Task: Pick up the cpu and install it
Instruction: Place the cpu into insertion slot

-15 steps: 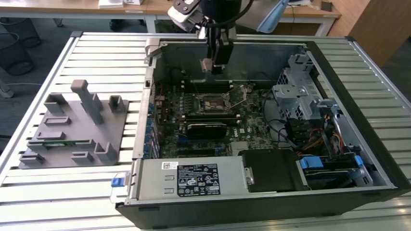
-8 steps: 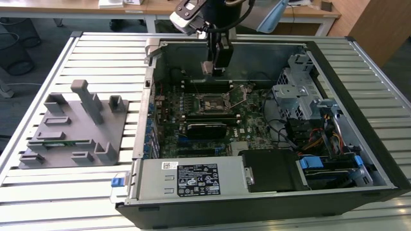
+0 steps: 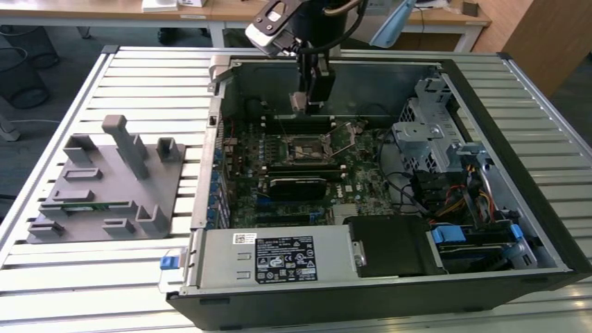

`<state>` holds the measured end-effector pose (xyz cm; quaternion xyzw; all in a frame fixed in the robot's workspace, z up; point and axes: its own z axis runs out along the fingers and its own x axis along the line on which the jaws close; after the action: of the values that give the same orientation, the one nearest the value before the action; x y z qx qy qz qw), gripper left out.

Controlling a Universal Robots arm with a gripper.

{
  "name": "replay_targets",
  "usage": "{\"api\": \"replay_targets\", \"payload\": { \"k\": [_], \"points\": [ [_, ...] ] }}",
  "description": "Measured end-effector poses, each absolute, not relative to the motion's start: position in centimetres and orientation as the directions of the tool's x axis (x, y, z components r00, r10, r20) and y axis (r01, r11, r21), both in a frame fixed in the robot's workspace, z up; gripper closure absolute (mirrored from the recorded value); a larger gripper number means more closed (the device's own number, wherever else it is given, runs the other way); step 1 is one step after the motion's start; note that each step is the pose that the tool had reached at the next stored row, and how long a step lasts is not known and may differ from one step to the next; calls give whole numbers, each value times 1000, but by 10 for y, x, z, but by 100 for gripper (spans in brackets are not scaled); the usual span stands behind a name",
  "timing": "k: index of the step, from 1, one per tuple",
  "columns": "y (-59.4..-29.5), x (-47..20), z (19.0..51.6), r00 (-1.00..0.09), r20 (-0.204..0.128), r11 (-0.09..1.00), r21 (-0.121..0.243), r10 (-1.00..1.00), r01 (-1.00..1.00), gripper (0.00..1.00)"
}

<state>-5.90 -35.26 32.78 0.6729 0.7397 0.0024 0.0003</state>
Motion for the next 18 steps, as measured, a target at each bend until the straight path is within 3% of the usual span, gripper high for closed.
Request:
{"api": "replay_targets", "payload": {
  "k": [18],
  "points": [
    [-351,-58,320,-87,2,87,5,996,996,46]
  ]
}}
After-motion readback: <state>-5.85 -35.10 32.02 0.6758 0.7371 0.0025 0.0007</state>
